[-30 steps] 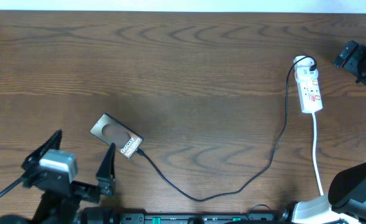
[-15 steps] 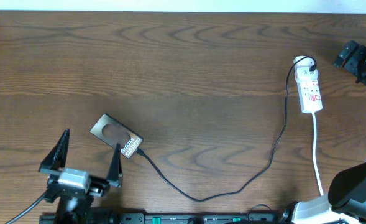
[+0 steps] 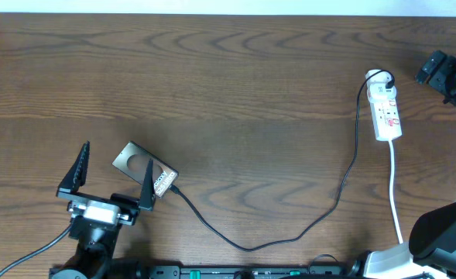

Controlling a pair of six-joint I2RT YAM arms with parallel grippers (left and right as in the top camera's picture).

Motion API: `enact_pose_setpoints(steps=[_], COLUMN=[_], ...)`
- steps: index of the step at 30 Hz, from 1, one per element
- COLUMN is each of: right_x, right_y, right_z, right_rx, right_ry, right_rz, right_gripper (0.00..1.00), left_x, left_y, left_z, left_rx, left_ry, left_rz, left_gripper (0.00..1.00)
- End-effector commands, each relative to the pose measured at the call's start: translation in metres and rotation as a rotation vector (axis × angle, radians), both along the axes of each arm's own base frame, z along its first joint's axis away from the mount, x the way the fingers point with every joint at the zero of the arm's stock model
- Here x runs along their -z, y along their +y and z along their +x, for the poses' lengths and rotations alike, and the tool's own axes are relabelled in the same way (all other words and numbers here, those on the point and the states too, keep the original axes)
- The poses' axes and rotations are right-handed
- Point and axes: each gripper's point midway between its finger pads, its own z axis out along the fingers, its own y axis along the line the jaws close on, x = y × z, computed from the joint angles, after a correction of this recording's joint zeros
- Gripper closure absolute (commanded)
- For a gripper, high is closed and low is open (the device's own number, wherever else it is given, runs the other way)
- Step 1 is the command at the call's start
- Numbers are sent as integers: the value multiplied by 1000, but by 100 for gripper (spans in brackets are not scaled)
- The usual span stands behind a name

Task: Plug charger to phone and switch on socket

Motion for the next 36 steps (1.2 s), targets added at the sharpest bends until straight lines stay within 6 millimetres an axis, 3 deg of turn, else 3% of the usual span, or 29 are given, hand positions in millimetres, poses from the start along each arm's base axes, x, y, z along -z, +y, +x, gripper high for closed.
enact_pose_setpoints(steps=[1,13,21,25,29,32,35,36], right_x=[2,2,2,2,2,2,2,2], right_y=[0,0,0,0,0,0,0,0], right_z=[0,0,0,0,0,0,0,0], right_rx=[12,12,12,12,12,12,12,12], right_ry=[7,7,7,7,7,7,7,7], right_rz=[0,0,0,0,0,0,0,0], right_gripper=[1,1,1,1,1,1,1,1], left_x=[5,21,36,71,127,168,195,195], left_y=[-1,-2,-1,1,4,4,4,5], left_z=[1,-4,7,26,44,47,45,45], left_rx=[9,11,15,14,10,11,10,7], left_ry=[-31,-236,-152,16,269,448,560,562], left_rz=[9,31,20,-2,-36,-60,-74,-74], left_gripper=[0,0,0,0,0,0,0,0])
